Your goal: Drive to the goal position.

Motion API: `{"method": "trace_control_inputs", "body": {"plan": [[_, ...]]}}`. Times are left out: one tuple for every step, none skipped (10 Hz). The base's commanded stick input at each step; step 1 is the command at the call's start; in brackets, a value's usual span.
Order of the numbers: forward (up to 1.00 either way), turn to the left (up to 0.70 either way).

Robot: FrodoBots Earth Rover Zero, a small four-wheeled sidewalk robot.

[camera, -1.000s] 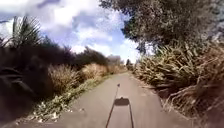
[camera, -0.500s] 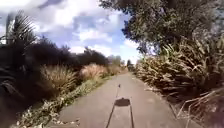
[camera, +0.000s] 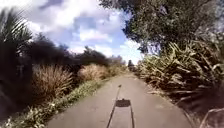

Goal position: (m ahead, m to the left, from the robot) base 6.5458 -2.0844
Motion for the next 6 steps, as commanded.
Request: {"method": "trace_control_inputs", "body": {"plan": [[0.70,0.00],[0.70,0.00],[0.70,0.00],[0.70,0.00],[0.70,0.00],[0.70,0.00]]}}
